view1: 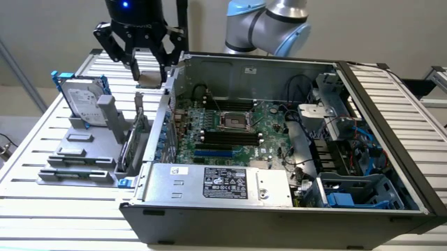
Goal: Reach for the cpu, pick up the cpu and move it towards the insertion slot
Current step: 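Pick up the cpu and move it towards the insertion slot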
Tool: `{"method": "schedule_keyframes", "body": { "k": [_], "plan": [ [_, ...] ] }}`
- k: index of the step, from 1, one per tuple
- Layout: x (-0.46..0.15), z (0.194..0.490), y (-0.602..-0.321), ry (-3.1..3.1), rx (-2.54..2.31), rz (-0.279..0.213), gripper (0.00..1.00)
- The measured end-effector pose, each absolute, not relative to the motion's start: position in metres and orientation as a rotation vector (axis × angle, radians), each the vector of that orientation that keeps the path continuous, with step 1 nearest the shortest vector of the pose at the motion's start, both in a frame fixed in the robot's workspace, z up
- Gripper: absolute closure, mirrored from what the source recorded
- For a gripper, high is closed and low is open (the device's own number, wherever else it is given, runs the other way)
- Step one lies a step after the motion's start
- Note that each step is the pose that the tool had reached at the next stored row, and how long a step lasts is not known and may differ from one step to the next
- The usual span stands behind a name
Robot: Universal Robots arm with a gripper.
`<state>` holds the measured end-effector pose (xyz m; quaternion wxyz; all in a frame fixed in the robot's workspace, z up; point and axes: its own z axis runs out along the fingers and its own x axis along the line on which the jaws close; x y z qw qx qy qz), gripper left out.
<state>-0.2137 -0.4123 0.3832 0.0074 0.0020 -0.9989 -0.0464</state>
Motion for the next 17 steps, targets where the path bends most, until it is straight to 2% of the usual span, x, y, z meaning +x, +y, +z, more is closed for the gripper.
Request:
{"method": "schedule_keyframes", "body": {
  "k": [17],
  "plan": [
    [-0.136,0.383,-0.412,-3.123,0.006,-0.151,0.46]
  ]
}}
